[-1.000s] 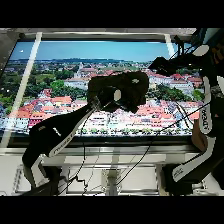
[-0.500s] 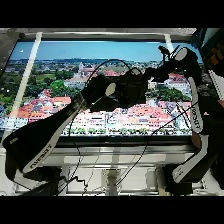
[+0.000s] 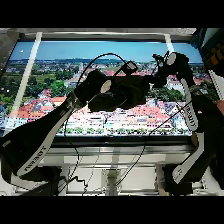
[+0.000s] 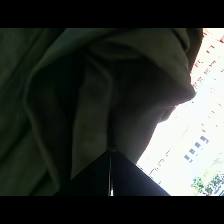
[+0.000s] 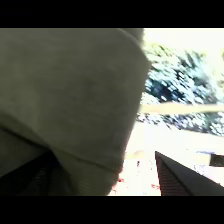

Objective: Fold the clothes and pants, and hang the long-sleeved shirts on hangers.

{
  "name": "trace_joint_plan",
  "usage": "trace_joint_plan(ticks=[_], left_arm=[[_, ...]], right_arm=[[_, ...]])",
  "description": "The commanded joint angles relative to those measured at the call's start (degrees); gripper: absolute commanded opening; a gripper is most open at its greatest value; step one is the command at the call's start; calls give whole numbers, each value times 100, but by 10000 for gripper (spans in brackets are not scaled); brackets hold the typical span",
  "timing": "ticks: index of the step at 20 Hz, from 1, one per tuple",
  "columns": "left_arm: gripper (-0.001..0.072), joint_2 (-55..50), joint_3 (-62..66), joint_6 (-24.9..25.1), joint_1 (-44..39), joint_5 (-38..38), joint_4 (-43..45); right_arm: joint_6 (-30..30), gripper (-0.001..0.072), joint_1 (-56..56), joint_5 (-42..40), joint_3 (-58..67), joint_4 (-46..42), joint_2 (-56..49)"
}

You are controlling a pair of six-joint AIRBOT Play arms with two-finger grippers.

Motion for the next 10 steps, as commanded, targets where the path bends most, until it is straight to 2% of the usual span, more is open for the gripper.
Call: trace_joint_plan(ticks=[1,3,4,7,10], left_arm=[[22,9,-2,0,9,-2,35],[22,9,-2,0,9,-4,33],[22,9,-2,0,9,-4,35],[22,9,0,0,9,-2,52],[22,9,0,2,11,-2,57]], right_arm=[[0,687,-317,258,-52,710,-308],[-35,678,-400,299,-61,1215,-568],[-162,657,-398,302,-61,1495,-688],[-640,658,-280,227,-61,2441,-968],[-713,636,-15,127,-61,2669,-1257]])
